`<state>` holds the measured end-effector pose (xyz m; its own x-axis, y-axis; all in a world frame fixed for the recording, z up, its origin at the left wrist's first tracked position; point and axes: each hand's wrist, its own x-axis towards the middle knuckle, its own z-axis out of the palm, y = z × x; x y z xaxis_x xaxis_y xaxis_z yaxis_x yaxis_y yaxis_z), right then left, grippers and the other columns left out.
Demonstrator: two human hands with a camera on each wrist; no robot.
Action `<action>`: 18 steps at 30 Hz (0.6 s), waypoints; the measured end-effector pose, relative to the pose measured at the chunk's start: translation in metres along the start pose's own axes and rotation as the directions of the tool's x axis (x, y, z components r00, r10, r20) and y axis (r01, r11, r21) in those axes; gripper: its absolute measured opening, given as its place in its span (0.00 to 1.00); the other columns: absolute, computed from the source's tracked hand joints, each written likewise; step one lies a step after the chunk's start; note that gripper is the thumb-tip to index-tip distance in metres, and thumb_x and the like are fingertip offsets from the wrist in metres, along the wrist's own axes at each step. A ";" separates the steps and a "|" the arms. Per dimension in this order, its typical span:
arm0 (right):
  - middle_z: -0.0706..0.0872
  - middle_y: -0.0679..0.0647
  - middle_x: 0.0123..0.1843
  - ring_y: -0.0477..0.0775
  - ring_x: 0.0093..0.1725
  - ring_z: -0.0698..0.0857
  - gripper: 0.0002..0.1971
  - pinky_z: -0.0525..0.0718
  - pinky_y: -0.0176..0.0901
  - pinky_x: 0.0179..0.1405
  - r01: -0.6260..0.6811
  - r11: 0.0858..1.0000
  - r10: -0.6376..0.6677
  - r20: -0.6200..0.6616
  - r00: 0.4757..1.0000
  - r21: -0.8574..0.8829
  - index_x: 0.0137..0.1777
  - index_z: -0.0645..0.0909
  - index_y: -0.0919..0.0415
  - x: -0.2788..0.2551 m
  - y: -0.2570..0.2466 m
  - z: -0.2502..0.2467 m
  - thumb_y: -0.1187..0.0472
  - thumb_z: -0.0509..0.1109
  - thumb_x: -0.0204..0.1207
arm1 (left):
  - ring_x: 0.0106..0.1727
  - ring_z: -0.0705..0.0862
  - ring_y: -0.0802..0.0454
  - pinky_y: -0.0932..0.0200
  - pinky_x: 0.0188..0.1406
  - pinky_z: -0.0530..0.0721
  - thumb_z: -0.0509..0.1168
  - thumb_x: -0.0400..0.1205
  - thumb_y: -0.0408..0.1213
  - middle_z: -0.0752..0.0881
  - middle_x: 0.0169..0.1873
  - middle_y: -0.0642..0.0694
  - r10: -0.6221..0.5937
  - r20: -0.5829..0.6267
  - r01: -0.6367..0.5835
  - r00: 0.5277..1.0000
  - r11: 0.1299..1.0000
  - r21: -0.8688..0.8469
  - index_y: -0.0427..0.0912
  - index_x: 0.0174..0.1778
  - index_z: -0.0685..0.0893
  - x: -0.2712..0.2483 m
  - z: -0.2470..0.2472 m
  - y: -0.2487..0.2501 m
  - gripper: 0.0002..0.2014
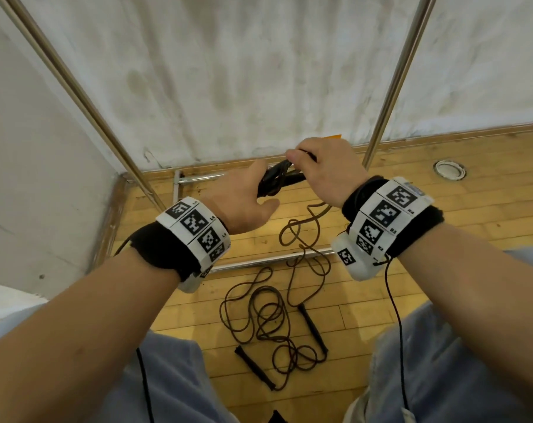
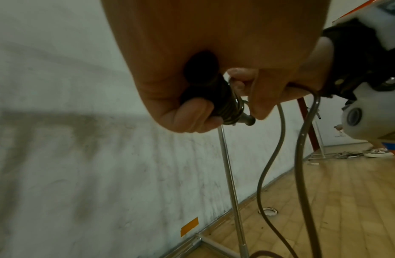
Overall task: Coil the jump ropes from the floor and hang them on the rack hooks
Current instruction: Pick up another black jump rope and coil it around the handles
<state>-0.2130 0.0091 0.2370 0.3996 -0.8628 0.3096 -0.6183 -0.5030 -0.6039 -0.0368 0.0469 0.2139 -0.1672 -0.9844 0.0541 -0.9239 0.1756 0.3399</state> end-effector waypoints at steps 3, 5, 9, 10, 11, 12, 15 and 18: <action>0.75 0.42 0.27 0.41 0.27 0.73 0.15 0.68 0.23 0.26 0.042 0.999 -0.043 -0.004 0.999 -0.024 0.38 0.78 0.54 -0.001 -0.001 0.002 0.50 0.59 0.83 | 0.32 0.74 0.63 0.64 0.25 0.66 0.66 0.77 0.59 0.73 0.33 0.61 0.033 -0.036 -0.031 0.999 0.999 0.044 0.52 0.47 0.69 0.000 0.003 0.004 0.17; 0.74 0.42 0.27 0.40 0.28 0.73 0.15 0.65 0.27 0.25 0.062 0.995 -0.062 0.004 0.998 -0.080 0.37 0.76 0.52 -0.002 -0.002 0.003 0.49 0.58 0.83 | 0.29 0.72 0.62 0.64 0.24 0.64 0.65 0.79 0.56 0.72 0.30 0.60 0.037 -0.062 -0.032 0.997 0.997 0.068 0.52 0.46 0.70 0.000 0.007 0.005 0.14; 0.73 0.42 0.25 0.40 0.26 0.72 0.16 0.66 0.26 0.25 0.072 0.989 -0.072 0.004 0.997 -0.131 0.34 0.75 0.52 -0.002 0.000 0.003 0.48 0.59 0.83 | 0.32 0.76 0.54 0.62 0.23 0.63 0.62 0.82 0.51 0.78 0.33 0.56 0.067 -0.085 -0.053 0.994 0.987 0.154 0.49 0.53 0.76 -0.003 0.009 0.009 0.11; 0.73 0.42 0.25 0.41 0.26 0.72 0.17 0.65 0.27 0.24 0.068 0.988 -0.069 0.001 0.998 -0.140 0.33 0.75 0.51 0.000 0.001 0.003 0.47 0.59 0.82 | 0.35 0.77 0.52 0.61 0.23 0.64 0.61 0.82 0.51 0.80 0.36 0.55 0.069 -0.077 -0.054 0.995 0.981 0.184 0.49 0.55 0.76 -0.003 0.009 0.011 0.11; 0.73 0.42 0.25 0.41 0.26 0.72 0.17 0.63 0.29 0.24 0.062 0.988 -0.062 0.002 0.998 -0.145 0.32 0.75 0.51 0.001 0.002 0.004 0.46 0.60 0.82 | 0.37 0.78 0.52 0.60 0.24 0.64 0.60 0.83 0.51 0.81 0.39 0.54 0.065 -0.064 -0.050 0.996 0.976 0.212 0.50 0.55 0.76 -0.003 0.008 0.011 0.11; 0.74 0.43 0.24 0.42 0.25 0.72 0.18 0.62 0.30 0.25 0.054 0.988 -0.053 0.008 0.999 -0.146 0.31 0.75 0.52 0.002 0.004 0.005 0.45 0.60 0.81 | 0.39 0.78 0.52 0.60 0.24 0.64 0.59 0.83 0.50 0.81 0.40 0.55 0.056 -0.049 -0.043 0.997 0.970 0.239 0.50 0.56 0.76 -0.004 0.007 0.012 0.11; 0.76 0.48 0.25 0.45 0.26 0.74 0.22 0.64 0.36 0.26 0.016 0.989 -0.013 0.022 1.000 -0.145 0.33 0.80 0.57 0.006 0.009 0.008 0.40 0.62 0.78 | 0.38 0.76 0.54 0.61 0.25 0.63 0.59 0.83 0.50 0.77 0.37 0.57 0.035 -0.004 -0.033 0.999 0.955 0.294 0.52 0.55 0.76 -0.005 0.005 0.014 0.09; 0.74 0.48 0.23 0.48 0.25 0.73 0.25 0.69 0.40 0.27 -0.022 0.994 0.023 0.012 1.000 -0.109 0.31 0.79 0.58 0.009 0.016 0.006 0.36 0.63 0.74 | 0.33 0.77 0.55 0.61 0.24 0.65 0.60 0.82 0.52 0.78 0.32 0.57 0.083 0.020 -0.086 0.996 0.972 0.217 0.52 0.48 0.78 -0.007 -0.006 0.013 0.08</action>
<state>-0.2155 -0.0067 0.2261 0.3935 -0.8736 0.2864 -0.6967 -0.4866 -0.5270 -0.0459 0.0563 0.2234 -0.2503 -0.9661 0.0632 -0.9588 0.2564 0.1221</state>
